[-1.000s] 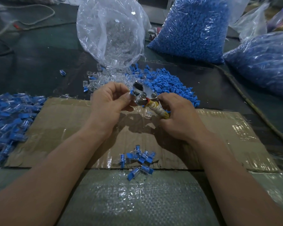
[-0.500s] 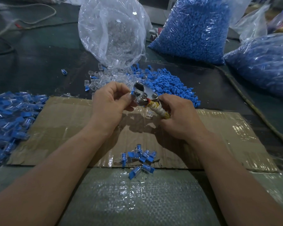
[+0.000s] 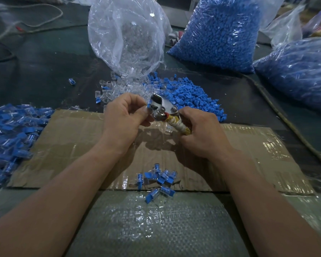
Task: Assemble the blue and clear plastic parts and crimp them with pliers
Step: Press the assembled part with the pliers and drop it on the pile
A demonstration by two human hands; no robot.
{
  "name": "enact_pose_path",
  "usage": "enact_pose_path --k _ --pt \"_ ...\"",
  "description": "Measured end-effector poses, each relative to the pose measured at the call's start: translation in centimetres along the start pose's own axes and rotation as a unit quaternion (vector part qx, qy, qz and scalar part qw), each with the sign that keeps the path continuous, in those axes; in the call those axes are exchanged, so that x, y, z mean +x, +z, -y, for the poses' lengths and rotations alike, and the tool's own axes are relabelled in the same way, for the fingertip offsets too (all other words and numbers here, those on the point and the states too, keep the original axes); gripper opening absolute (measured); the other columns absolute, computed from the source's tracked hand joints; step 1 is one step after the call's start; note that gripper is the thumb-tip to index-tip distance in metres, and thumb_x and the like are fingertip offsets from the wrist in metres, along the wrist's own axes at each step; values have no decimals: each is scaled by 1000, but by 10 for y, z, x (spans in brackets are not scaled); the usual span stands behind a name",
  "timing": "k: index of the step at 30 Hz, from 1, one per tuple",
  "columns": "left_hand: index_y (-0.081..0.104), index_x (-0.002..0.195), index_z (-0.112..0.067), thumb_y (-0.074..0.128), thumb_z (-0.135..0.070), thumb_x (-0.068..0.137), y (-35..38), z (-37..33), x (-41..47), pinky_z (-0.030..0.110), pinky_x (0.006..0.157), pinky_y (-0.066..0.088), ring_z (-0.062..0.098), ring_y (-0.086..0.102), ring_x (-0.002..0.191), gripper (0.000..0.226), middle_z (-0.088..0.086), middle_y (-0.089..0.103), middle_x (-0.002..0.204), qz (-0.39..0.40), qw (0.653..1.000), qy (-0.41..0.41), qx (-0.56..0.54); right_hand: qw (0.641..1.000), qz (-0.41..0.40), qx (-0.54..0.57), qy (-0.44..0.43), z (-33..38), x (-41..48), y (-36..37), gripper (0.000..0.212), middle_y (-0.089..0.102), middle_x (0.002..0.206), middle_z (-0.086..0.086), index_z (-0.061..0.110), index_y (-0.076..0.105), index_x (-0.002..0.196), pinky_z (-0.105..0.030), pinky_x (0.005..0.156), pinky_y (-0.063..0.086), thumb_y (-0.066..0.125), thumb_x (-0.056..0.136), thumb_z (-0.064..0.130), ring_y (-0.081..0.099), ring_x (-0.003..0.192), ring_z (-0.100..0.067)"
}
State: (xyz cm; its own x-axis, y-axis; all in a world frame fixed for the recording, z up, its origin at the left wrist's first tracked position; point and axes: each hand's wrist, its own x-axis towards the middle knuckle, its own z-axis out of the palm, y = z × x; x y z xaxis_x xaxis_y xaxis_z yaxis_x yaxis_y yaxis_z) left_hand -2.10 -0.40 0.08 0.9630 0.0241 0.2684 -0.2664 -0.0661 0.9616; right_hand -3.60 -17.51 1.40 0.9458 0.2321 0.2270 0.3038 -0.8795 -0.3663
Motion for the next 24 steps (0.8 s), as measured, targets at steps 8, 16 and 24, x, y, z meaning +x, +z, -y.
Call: enact_pose_path --k 8,16,24 --pt "57 73 -15 59 7 83 0 -2 -1 16 57 52 4 62 55 23 3 63 68 0 1000 -4 -3 1000 -8 -1 -3 -1 -1 2 24 49 82 9 17 58 97 -21 65 31 68 74 16 43 75 -8" --pt "58 77 -11 64 3 79 -1 -9 0 16 37 43 7 60 46 16 6 64 67 15 993 -112 -21 995 -84 30 35 -10 -1 -2 42 49 88 9 12 60 111 -21 76 35 72 71 16 46 83 -9" --pt "66 68 -9 66 -1 74 -2 -16 -7 12 38 39 3 49 38 10 0 65 54 245 958 -147 18 975 -146 47 158 -30 2 -4 50 54 87 6 14 60 110 -23 71 33 77 68 38 51 82 -12"
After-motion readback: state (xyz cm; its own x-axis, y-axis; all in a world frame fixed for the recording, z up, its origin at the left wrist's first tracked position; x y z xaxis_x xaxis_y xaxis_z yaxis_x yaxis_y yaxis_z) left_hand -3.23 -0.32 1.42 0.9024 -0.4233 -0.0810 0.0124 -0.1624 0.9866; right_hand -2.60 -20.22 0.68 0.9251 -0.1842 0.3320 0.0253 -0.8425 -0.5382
